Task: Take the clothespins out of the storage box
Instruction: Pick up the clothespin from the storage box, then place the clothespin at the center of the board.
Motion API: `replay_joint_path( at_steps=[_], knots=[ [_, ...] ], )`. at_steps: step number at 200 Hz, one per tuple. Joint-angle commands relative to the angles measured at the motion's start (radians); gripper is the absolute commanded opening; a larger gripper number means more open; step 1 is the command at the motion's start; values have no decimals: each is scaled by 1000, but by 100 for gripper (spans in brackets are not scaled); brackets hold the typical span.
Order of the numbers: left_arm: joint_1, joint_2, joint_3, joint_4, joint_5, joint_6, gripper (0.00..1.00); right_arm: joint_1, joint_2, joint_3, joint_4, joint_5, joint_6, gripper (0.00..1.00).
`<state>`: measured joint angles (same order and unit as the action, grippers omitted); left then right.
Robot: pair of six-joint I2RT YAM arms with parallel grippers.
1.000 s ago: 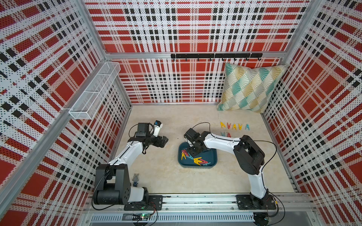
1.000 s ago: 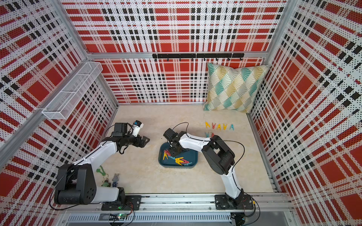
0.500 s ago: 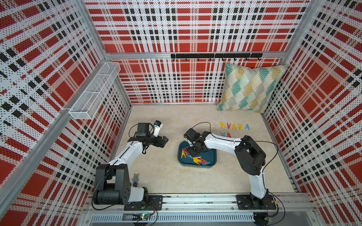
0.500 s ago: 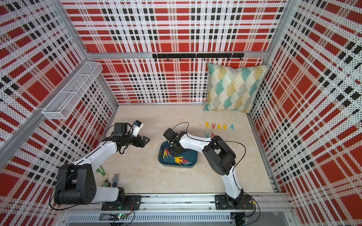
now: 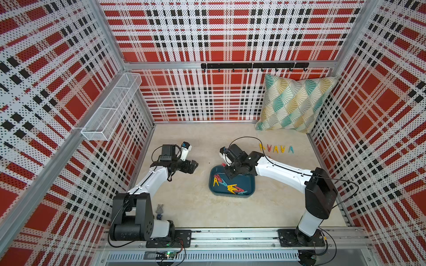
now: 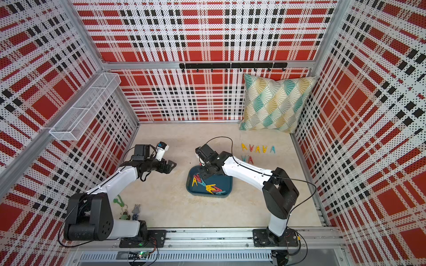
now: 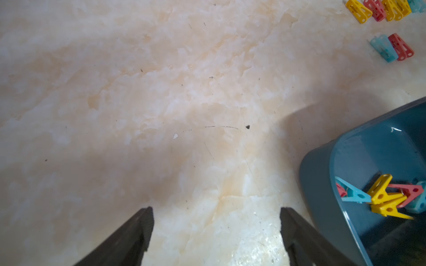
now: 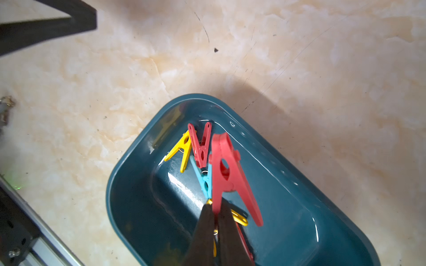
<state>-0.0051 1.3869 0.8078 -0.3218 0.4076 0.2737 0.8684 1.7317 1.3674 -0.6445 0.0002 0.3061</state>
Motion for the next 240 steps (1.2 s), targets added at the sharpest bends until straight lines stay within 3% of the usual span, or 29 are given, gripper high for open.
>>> replay_joint_path(
  at_steps=[1,107,177,240],
  knots=[
    [10,-9,-9,13,13,5,91,4,-61,-20,27,-8,24,0],
    [10,-6,-8,12,7,4,91,-81,-243,-101,77,-34,85,0],
    [9,-2,-8,13,6,5,92,-218,-340,-180,99,-70,132,0],
    [11,-3,-9,13,3,5,91,-420,-365,-253,104,-120,183,0]
  ],
)
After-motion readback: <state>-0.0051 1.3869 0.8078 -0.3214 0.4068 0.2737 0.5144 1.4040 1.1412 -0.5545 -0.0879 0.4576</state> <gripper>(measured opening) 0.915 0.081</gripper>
